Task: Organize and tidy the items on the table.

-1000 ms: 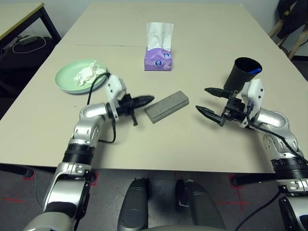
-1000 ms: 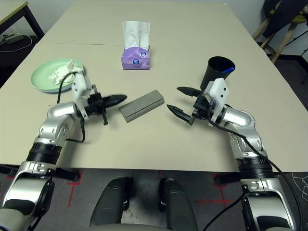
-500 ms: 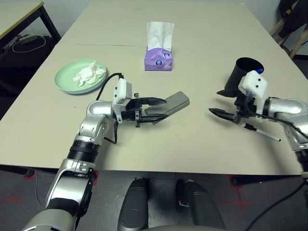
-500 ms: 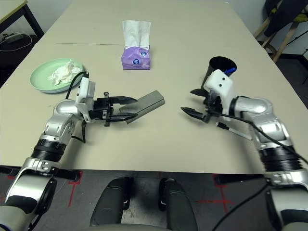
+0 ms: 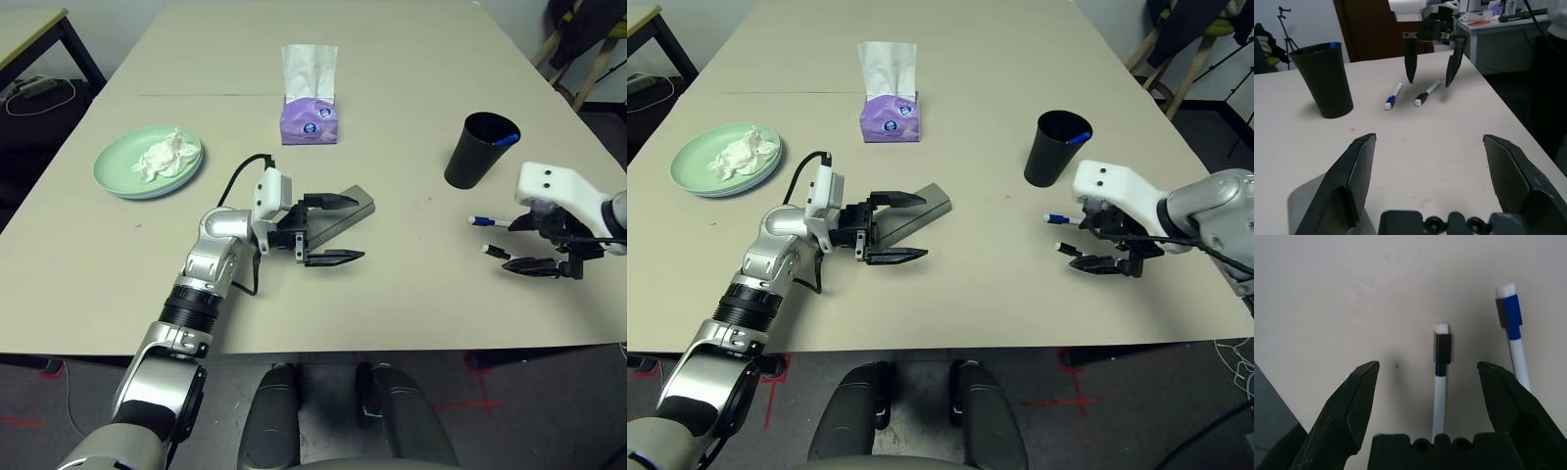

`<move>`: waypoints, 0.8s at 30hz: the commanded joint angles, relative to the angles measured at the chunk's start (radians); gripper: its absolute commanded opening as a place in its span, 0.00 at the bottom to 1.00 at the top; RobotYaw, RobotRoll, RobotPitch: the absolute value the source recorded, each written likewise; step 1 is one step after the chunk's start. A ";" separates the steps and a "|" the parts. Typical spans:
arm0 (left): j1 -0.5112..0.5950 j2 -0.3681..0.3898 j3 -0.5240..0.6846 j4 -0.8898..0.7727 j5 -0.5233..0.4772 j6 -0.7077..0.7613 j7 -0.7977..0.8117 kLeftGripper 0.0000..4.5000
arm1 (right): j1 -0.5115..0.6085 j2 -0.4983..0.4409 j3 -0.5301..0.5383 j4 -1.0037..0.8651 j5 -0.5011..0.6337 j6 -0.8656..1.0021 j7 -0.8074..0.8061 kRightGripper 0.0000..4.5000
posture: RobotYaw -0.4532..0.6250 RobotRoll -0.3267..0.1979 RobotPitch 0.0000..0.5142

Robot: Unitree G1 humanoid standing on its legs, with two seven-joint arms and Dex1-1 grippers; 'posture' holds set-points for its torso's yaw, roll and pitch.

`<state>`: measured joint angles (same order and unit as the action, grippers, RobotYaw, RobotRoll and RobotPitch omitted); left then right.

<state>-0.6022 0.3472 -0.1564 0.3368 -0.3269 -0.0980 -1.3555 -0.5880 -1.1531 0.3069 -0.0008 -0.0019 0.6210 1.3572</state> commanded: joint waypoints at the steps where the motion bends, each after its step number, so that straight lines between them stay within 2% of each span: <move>1: 0.027 0.011 -0.023 -0.039 -0.004 0.016 -0.028 0.98 | -0.037 -0.007 0.044 0.018 -0.050 -0.006 0.035 1.00 | 0.46 0.62 0.37; 9: 0.051 0.018 -0.018 -0.081 -0.014 0.059 -0.013 0.98 | -0.100 0.038 0.093 0.086 -0.115 -0.023 0.065 1.00 | 0.47 0.62 0.39; 24: 0.084 0.043 -0.002 -0.131 -0.020 0.094 0.025 0.98 | -0.121 0.109 0.106 0.141 -0.180 -0.047 0.083 1.00 | 0.49 0.62 0.41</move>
<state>-0.5353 0.3831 -0.1584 0.2310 -0.3385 -0.0091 -1.3302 -0.7021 -1.0444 0.4036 0.1430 -0.1726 0.5724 1.4331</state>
